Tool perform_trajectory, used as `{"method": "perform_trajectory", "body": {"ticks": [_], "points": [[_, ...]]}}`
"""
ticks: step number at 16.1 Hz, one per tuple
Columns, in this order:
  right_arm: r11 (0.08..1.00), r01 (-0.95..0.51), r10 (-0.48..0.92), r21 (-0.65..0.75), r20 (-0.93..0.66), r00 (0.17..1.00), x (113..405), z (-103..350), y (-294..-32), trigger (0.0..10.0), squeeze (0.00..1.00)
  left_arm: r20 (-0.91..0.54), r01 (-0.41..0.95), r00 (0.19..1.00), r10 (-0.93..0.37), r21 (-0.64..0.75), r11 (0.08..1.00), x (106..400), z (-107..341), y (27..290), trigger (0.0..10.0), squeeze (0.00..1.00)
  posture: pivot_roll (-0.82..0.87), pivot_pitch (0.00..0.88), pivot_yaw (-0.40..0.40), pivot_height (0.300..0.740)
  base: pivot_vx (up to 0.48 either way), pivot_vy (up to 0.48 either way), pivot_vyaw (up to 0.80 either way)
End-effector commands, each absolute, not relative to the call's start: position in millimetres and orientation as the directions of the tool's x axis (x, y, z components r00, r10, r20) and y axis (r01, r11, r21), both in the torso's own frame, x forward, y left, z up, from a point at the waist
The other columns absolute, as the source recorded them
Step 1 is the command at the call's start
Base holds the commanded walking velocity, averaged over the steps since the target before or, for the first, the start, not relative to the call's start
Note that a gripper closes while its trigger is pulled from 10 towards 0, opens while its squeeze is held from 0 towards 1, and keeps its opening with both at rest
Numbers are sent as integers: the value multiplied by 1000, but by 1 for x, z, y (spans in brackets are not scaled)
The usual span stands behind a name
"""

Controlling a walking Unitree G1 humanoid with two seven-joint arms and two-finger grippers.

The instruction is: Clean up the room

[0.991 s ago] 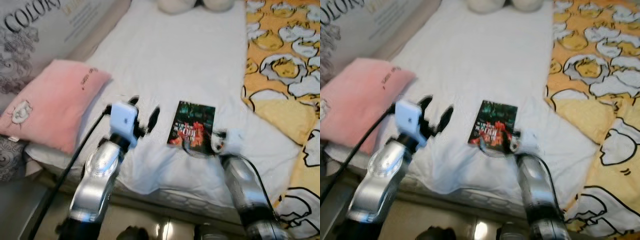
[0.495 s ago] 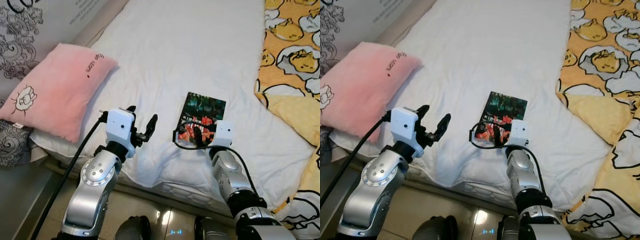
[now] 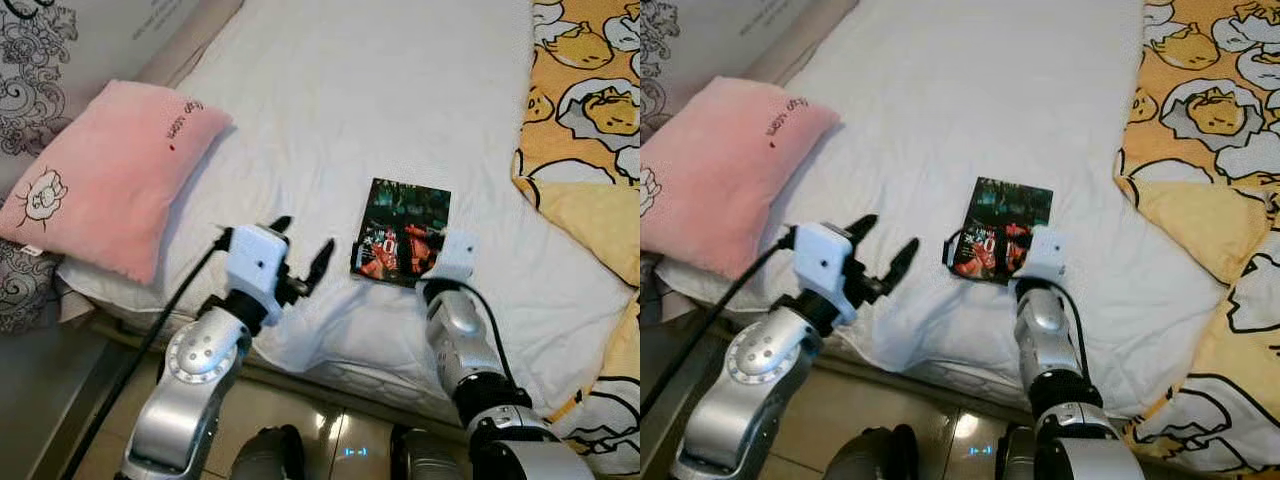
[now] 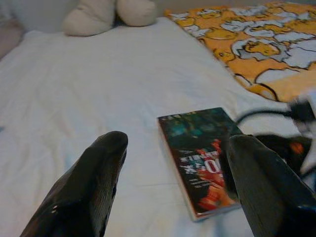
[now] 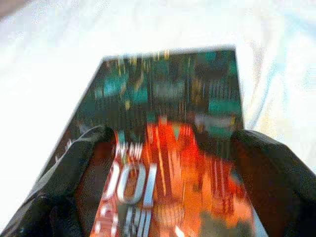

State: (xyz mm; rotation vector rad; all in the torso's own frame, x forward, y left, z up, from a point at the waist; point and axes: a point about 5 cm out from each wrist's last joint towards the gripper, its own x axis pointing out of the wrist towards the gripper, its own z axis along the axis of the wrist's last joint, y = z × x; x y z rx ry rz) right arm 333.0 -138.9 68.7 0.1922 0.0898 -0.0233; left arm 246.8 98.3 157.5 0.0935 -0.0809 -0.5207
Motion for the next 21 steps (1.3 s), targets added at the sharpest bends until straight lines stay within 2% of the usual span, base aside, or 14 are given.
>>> {"method": "perform_trajectory", "body": {"ticks": [1, 6, 12, 13, 16, 17, 18, 21], "points": [[980, 29, -13, 197, -82, 997, 330, 67, -137, 10000, 0, 46, 500, 861, -507, 114, 859, 243, 156, 99, 10000, 0, 37, 231, 111, 740, 0, 0, 0], [943, 123, -51, 310, -231, 972, 322, 42, -144, 10000, 0, 39, 504, 859, -511, 110, 856, 245, 154, 100, 10000, 0, 41, 227, 118, 740, 0, 0, 0], [926, 71, 45, 371, -295, 954, 322, 33, -123, 10000, 0, 41, 493, 865, -499, 109, 863, 247, 155, 104, 10000, 0, 55, 224, 118, 740, 0, 0, 0], [907, 78, 68, 414, -327, 943, 322, 31, -117, 10000, 0, 40, 491, 867, -497, 107, 864, 246, 155, 104, 10000, 0, 59, 223, 116, 740, 0, 0, 0], [846, 132, 94, 517, -388, 917, 321, 24, -116, 10000, 0, 40, 488, 868, -494, 106, 866, 247, 155, 104, 10000, 0, 64, 223, 116, 740, 0, 0, 0], [848, 131, 91, 513, -386, 918, 324, 27, -119, 10000, 0, 40, 485, 870, -491, 105, 868, 248, 156, 105, 10000, 0, 67, 221, 117, 740, 0, 0, 0], [856, 119, 100, 503, -386, 917, 327, 29, -119, 0, 0, 40, 483, 872, -489, 104, 870, 250, 156, 106, 10000, 0, 67, 221, 118, 740, 0, 0, 0], [827, 94, 163, 554, -397, 903, 326, 29, -109, 0, 0, 38, 482, 872, -488, 102, 870, 251, 155, 105, 10000, 0, 61, 218, 112, 740, 0, 0, 0]]}}
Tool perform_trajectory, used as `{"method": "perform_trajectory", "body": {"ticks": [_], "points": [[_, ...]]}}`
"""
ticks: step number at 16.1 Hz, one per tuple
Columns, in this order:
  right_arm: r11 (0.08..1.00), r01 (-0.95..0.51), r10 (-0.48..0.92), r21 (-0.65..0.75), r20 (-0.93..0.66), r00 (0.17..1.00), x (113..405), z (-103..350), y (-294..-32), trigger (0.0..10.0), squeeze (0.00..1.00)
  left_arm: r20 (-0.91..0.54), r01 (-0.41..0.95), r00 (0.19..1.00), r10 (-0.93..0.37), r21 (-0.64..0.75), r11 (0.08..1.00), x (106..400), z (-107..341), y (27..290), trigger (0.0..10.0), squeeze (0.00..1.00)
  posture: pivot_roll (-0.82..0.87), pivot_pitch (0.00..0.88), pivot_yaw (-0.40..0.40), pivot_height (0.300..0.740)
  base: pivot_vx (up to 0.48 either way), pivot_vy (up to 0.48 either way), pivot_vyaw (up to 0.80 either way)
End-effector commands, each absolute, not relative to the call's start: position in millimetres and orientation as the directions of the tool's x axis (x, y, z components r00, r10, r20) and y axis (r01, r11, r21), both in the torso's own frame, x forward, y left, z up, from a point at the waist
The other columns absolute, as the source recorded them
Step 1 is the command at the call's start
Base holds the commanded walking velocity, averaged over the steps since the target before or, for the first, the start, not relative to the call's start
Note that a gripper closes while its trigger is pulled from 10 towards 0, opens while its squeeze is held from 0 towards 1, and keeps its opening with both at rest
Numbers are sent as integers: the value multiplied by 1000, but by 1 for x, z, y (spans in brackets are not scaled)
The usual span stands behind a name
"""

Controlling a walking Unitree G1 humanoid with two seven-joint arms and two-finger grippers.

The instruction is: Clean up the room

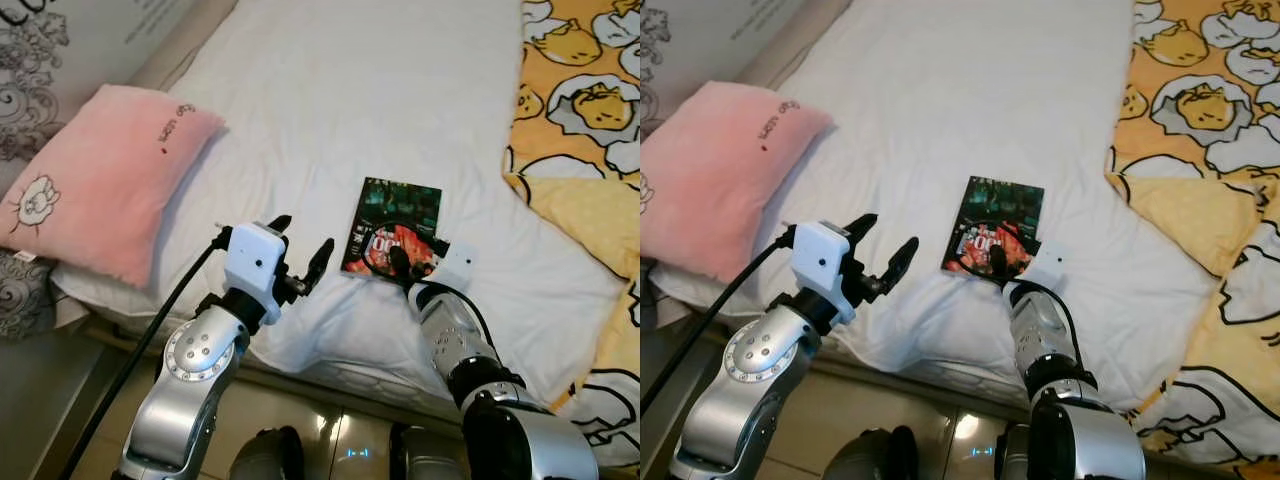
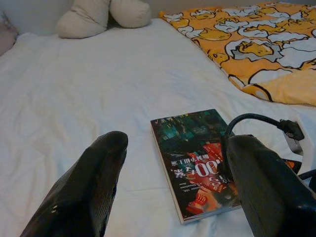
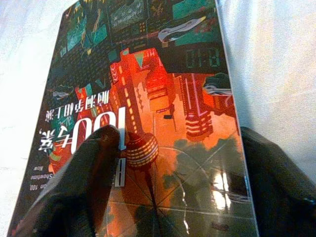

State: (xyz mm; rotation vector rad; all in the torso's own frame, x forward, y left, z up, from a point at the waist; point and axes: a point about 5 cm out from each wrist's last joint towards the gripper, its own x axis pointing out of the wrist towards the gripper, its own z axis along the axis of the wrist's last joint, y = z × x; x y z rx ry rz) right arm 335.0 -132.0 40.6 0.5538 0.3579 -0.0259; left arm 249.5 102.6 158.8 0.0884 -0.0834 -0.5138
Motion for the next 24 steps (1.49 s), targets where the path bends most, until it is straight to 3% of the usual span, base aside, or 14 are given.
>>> {"method": "perform_trajectory", "body": {"ticks": [1, 9, 11, 12, 16, 19, 22, 24], "points": [[813, 99, 181, 574, -411, 894, 325, 26, -106, 0, 0, 39, 483, 872, -488, 102, 870, 251, 155, 104, 10000, 0, 58, 217, 110, 740, 0, 0, 0], [807, 70, 223, 587, -412, 883, 326, 28, -98, 0, 0, 46, 489, 868, -495, 98, 867, 259, 153, 99, 10000, 0, 34, 193, 108, 740, 0, 0, 0], [806, 52, 237, 590, -402, 884, 326, 29, -95, 0, 0, 30, 461, 886, -463, 46, 886, 263, 150, 102, 10000, 0, 27, 178, 110, 740, 0, 0, 0], [807, 44, 239, 589, -395, 887, 326, 30, -93, 0, 0, 30, 407, 913, -406, -117, 906, 269, 150, 110, 10000, 0, 22, 168, 110, 740, 0, 0, 0], [808, 18, 241, 589, -358, 902, 331, 37, -93, 0, 0, 12, 369, 928, -372, -149, 917, 278, 143, 113, 10000, 0, 0, 141, 104, 740, 0, 0, 0], [873, -83, 212, 480, -219, 952, 345, 64, -104, 0, 0, -10, 381, 923, -385, -120, 917, 283, 133, 110, 10000, 0, -31, 102, 98, 740, 0, 0, 0], [937, -133, 162, 324, -62, 985, 356, 97, -123, 0, 0, 15, 356, 934, -356, -104, 929, 301, 133, 109, 10000, 0, -74, 5, 85, 740, 0, 0, 0], [951, -138, 144, 275, 0, 990, 358, 109, -127, 0, 0, 29, 353, 936, -352, -103, 930, 307, 135, 109, 10000, 0, -84, 0, 85, 740, 0, 0, 0]]}}
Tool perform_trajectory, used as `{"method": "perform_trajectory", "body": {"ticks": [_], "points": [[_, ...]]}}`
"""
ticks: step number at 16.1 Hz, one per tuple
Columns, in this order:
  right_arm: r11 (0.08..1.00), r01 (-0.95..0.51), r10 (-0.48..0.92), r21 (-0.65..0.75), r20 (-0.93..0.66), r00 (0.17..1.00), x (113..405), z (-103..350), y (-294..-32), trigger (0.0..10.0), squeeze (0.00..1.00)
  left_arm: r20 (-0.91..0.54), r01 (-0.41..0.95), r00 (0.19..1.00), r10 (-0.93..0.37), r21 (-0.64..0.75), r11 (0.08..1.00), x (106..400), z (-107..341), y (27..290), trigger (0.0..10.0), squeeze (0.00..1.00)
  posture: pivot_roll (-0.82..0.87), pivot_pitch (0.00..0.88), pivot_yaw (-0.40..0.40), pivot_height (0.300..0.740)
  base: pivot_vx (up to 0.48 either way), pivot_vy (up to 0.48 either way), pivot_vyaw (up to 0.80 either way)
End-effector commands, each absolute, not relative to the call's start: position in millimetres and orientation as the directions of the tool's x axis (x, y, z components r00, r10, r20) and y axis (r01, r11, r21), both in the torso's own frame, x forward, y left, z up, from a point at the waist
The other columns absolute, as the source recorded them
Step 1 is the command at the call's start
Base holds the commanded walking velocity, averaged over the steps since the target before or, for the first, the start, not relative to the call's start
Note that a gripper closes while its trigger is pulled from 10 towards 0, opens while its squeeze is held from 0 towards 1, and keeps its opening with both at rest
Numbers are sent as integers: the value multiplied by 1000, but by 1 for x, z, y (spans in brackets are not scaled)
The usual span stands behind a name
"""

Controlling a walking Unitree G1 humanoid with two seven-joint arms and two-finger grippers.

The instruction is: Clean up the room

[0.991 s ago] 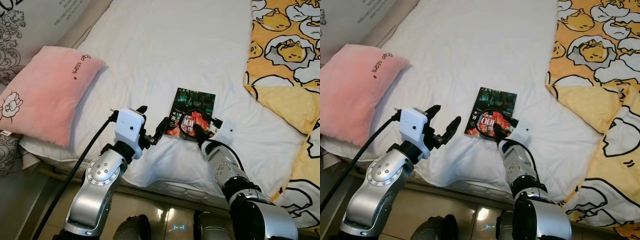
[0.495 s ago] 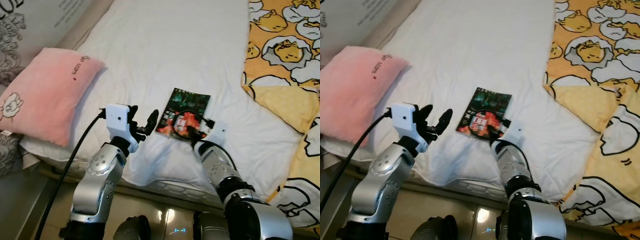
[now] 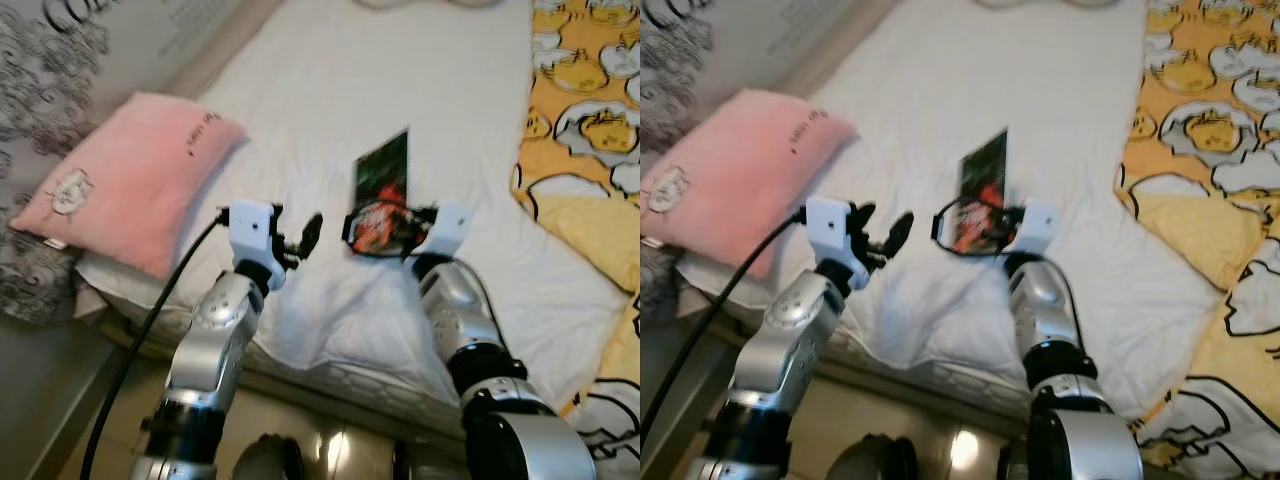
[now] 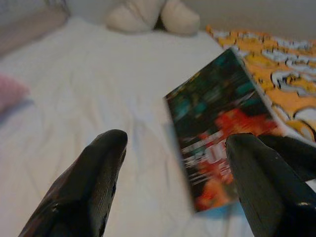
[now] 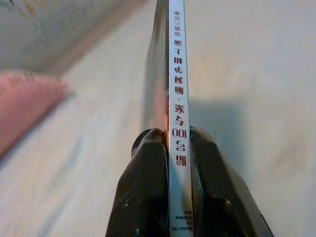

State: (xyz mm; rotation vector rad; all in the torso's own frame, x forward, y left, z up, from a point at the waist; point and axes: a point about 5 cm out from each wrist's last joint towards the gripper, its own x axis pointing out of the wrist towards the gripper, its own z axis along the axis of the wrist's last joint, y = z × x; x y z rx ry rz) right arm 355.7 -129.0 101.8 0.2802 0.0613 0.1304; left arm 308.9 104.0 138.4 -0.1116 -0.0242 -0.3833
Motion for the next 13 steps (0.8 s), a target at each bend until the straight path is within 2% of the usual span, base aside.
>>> {"method": "perform_trajectory", "body": {"ticks": [1, 5, 7, 9, 10, 13], "points": [[964, -139, 129, 225, 58, 990, 356, 119, -129, 0, 0, 37, 354, 935, -352, -98, 930, 312, 135, 110, 10000, 0, -96, 0, 88, 740, 0, 0, 0], [999, -28, 21, 40, 187, 982, 341, 136, -141, 0, 0, 59, 369, 929, -365, -78, 926, 328, 133, 111, 10000, 0, -122, 0, 94, 740, 0, 68, 0], [1000, 21, -21, 3, 168, 986, 327, 124, -146, 0, 0, 61, 359, 932, -356, -57, 931, 335, 137, 110, 10000, 0, -140, 0, 107, 740, 0, 480, 0], [999, 37, -32, -24, 170, 985, 318, 120, -148, 0, 0, 55, 396, 918, -392, -98, 913, 336, 136, 108, 10000, 0, -148, 0, 110, 740, 0, 480, 0], [994, 99, -91, -46, 158, 983, 308, 117, -158, 0, 0, 73, 360, 932, -354, -102, 927, 338, 134, 112, 10000, 0, -158, 0, 105, 740, 0, 480, 0], [984, 156, -141, -92, 145, 979, 287, 113, -177, 0, 0, 56, 321, 947, -316, -103, 942, 341, 128, 118, 10000, 0, -174, 0, 106, 740, 0, 480, 0]]}}
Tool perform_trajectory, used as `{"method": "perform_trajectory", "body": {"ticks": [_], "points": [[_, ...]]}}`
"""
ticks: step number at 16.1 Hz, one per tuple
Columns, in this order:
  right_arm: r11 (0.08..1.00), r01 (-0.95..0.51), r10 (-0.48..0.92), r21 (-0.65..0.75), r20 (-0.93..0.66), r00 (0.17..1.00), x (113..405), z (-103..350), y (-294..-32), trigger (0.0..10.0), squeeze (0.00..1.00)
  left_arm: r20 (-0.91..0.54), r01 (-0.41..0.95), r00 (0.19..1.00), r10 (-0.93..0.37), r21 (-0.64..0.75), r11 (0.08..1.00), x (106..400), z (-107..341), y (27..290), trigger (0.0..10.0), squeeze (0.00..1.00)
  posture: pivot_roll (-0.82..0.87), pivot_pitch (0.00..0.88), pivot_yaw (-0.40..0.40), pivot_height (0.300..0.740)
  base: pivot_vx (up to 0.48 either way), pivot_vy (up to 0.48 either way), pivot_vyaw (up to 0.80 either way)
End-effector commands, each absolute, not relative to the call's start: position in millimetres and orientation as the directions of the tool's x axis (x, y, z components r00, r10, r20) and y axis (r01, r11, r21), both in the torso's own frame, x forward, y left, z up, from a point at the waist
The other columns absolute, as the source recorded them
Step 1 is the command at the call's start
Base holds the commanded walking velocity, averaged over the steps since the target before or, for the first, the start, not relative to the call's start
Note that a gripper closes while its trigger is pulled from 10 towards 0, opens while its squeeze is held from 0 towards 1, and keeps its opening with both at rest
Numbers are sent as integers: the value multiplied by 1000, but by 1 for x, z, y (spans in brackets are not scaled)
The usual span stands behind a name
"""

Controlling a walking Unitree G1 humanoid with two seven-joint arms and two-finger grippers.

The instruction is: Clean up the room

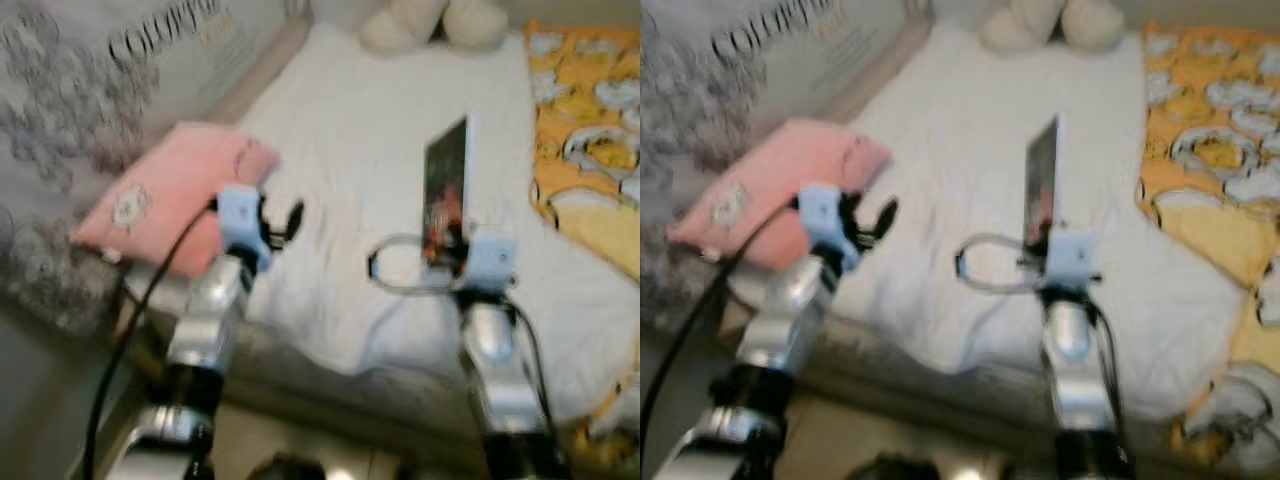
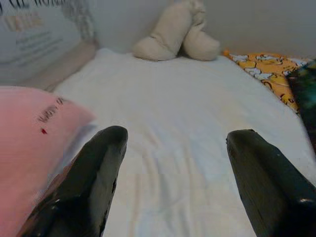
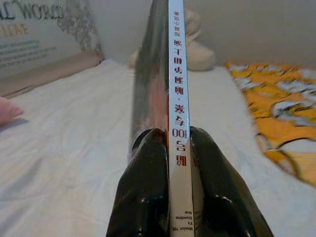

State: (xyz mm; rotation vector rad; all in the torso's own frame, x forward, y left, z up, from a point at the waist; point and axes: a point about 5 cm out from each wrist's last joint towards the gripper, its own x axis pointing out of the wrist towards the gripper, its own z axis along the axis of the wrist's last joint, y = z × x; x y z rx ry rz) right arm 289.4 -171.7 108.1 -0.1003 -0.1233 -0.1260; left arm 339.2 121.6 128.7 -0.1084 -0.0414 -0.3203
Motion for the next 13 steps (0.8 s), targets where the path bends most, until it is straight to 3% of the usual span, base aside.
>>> {"method": "perform_trajectory", "body": {"ticks": [1, 8, 9, 11, 13], "points": [[981, 167, -154, -95, 126, 980, 284, 109, -182, 0, 0, 55, 324, 946, -320, -107, 940, 340, 128, 117, 10000, 0, -174, 0, 106, 740, 0, 480, 0], [981, 166, -152, -104, 137, 979, 287, 117, -183, 0, 0, 66, 294, 955, -289, -74, 953, 346, 128, 113, 10000, 0, -203, 0, 116, 740, 0, 480, 0], [982, 157, -141, -108, 139, 980, 288, 118, -183, 0, 0, 59, 237, 970, -237, 8, 972, 347, 127, 116, 10000, 0, -203, 0, 113, 740, 0, 0, 0], [987, 119, -104, -106, 133, 986, 290, 119, -181, 0, 0, 52, 263, 964, -261, -34, 964, 346, 126, 113, 10000, 0, -203, 0, 109, 740, 0, 0, 0], [988, 92, -78, -124, 117, 990, 293, 118, -179, 0, 0, 59, 253, 967, -249, -64, 965, 344, 125, 112, 10000, 0, -202, 0, 106, 740, 450, 0, 0]]}}
